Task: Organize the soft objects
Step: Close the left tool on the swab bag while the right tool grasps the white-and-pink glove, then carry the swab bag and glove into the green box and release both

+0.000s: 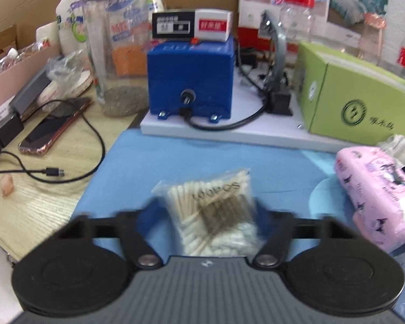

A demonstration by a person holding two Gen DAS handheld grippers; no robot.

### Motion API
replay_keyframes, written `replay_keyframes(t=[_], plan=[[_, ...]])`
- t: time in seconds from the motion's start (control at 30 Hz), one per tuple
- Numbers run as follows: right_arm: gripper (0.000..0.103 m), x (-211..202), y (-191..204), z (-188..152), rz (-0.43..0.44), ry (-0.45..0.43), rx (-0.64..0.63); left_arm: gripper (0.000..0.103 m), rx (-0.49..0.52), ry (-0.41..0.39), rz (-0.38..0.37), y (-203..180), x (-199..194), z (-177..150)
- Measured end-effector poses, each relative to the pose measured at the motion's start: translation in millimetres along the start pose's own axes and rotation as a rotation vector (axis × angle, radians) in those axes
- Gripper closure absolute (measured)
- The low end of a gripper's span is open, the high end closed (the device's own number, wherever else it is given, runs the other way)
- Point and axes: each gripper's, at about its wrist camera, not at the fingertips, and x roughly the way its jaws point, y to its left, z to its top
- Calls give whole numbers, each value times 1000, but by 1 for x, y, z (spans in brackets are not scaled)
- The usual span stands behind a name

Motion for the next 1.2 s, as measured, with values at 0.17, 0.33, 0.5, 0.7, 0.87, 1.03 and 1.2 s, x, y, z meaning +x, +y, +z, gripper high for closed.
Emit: replay_keyframes(t=[0.17,0.33,0.5,0.7,0.87,1.03,1.2], plan=[[79,-11,-12,5,29,-28,82,60,-67,8,-71,19,-7,5],[78,-43,-18,34,75,-175,145,60,-101,-49,-127,32,-35,25],[78,-25,14,88,193,-234,73,60,-77,-105,-245,3,-49,76],[77,38,85,175,292,-226,-109,59,5,-143,-355,-71,-28,154],[76,94,124,215,331,-158,-195,59,53,-107,-357,-119,14,187],[70,141,135,220,345,-36,-187,38,65,-54,-342,-134,43,188],[63,149,127,224,370,11,-83,38,56,-62,-340,-133,40,186]])
